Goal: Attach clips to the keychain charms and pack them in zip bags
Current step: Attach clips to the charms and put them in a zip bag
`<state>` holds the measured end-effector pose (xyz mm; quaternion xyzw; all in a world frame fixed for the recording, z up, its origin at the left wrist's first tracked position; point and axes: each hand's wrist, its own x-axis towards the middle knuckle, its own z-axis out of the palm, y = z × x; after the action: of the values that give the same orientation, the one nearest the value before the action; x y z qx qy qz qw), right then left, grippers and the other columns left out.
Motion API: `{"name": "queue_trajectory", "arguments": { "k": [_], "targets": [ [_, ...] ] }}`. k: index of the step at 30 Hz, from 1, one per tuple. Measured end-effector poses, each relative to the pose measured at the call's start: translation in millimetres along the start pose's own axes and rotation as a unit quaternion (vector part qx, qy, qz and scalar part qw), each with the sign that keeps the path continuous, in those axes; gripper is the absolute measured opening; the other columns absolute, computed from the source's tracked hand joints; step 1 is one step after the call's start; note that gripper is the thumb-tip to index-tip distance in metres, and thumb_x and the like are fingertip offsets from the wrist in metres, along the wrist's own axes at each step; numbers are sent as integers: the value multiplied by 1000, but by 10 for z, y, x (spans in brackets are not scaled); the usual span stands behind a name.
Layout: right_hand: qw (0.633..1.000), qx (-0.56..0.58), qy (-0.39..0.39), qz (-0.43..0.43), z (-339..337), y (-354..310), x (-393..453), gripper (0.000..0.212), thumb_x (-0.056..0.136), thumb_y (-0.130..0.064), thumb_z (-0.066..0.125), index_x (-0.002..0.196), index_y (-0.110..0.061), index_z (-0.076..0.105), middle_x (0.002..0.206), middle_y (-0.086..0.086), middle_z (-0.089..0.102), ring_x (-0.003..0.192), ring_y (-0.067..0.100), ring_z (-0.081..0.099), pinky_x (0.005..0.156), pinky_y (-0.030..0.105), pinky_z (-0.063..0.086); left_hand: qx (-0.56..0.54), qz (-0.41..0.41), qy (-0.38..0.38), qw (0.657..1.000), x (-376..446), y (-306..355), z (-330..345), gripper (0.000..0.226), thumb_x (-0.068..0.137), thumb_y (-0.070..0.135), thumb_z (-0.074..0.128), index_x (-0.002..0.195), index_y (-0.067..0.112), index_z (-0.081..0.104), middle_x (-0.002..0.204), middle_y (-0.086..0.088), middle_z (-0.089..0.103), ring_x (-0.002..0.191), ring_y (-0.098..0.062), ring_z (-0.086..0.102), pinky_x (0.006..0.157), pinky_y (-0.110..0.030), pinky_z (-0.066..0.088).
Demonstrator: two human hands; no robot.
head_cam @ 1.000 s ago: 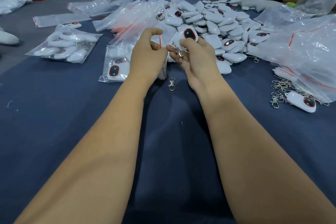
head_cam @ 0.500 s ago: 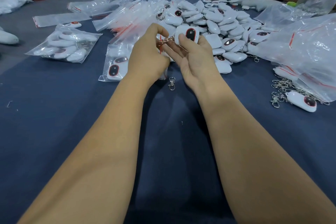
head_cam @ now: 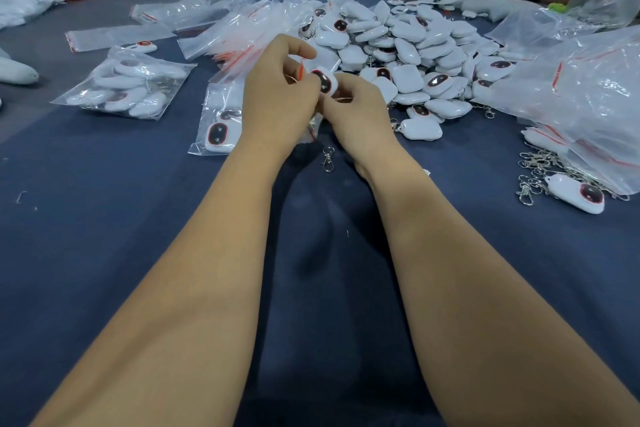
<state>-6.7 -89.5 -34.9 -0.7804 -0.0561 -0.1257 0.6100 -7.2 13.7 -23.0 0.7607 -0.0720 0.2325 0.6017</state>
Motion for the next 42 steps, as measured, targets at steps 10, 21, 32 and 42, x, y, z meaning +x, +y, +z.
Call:
{"name": "queue_trajectory", "arguments": {
  "k": [10,21,32,42],
  "targets": [
    [990,-126,-18,-53,53,14,-11,17,92,-21,62,106,-25,71,109,6,60,88,10,52,77,22,42,-9,-3,100,995,28,22,-36,23,75,13,49,71,32,60,65,16,57,57,4,49,60,-13,39],
    [996,-63,-31,-52,23,-54,-57,31,79,-4,49,60,-25,61,57,-14,58,59,2,50,60,21,39,111,5,21,994,23,-38,17,17,72,22,48,75,34,59,71,11,58,66,-8,55,67,-35,52],
    [894,-402,112,166,-129,-8,-10,22,77,-17,45,98,-21,45,135,8,33,130,31,25,108,56,14,313,4,-57,948,34,-208,-3,29,82,6,50,98,24,67,108,-8,61,107,-30,54,82,-39,49],
    [927,-356,97,70,-93,17,8,38,82,-11,49,118,-20,55,129,4,41,125,27,33,100,36,22,78,-43,40,995,58,-94,6,36,81,0,41,87,26,65,73,9,55,57,-8,48,60,-24,40]
  ]
}}
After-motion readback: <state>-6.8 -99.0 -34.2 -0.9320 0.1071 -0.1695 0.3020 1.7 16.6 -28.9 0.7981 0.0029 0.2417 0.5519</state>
